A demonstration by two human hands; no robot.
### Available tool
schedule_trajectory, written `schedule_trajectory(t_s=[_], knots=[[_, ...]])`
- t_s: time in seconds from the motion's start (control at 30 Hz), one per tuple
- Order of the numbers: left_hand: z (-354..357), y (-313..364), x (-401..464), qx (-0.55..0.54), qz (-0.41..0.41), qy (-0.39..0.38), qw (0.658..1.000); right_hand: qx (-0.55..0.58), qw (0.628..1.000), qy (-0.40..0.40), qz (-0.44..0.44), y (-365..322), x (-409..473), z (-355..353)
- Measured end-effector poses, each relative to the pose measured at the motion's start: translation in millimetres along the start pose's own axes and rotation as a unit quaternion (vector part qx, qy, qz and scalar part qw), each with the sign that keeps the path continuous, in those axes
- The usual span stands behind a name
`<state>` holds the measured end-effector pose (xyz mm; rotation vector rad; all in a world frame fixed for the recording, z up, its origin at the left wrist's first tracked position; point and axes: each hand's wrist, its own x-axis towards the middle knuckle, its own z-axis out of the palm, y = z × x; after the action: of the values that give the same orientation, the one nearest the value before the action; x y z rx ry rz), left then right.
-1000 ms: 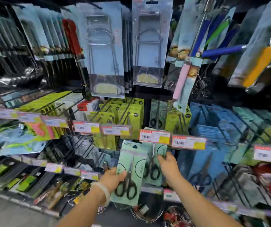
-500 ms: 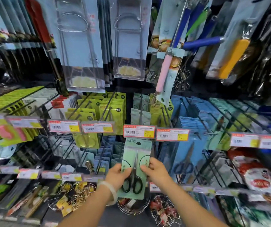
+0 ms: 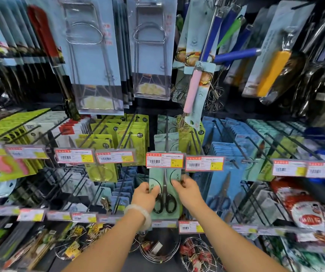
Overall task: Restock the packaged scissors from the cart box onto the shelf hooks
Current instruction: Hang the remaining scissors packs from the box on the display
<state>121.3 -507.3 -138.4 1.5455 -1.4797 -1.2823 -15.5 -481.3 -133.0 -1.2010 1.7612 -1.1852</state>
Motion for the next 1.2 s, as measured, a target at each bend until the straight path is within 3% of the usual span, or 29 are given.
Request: schedule_trajectory(t_s=[0.3, 0.37, 0.47, 0.53, 0.63, 0.73, 0.93, 1.2], knots=[[6, 0, 13, 0.008, -0.037, 0.001, 0.999, -0.041, 0.998, 0.013, 0.051, 3, 16, 3], [10, -5, 18, 0.046, -0.089, -0.010, 0.995, -0.084, 0.993, 0.006, 0.083, 5, 18, 1], [23, -15, 14, 0.190, -0.122, -0.074, 0.971, -0.148, 0.982, -0.017, 0.118, 23, 12, -9], [42, -18, 6, 0.304, -0.082, -0.142, 0.938, -0.202, 0.970, -0.035, 0.128, 40, 2, -23], [85, -5, -6, 0.471, 0.040, -0.205, 0.857, -0.305, 0.941, -0.068, 0.128, 63, -15, -59], [142, 20, -26, 0.546, 0.146, -0.241, 0.789, -0.399, 0.906, -0.064, 0.125, 86, -37, -114], [282, 70, -92, 0.591, 0.276, -0.338, 0.679, -0.485, 0.853, 0.028, 0.193, 134, -103, -251], [457, 122, -223, 0.570, 0.421, -0.401, 0.581, -0.470, 0.806, 0.138, 0.333, 184, -227, -426]])
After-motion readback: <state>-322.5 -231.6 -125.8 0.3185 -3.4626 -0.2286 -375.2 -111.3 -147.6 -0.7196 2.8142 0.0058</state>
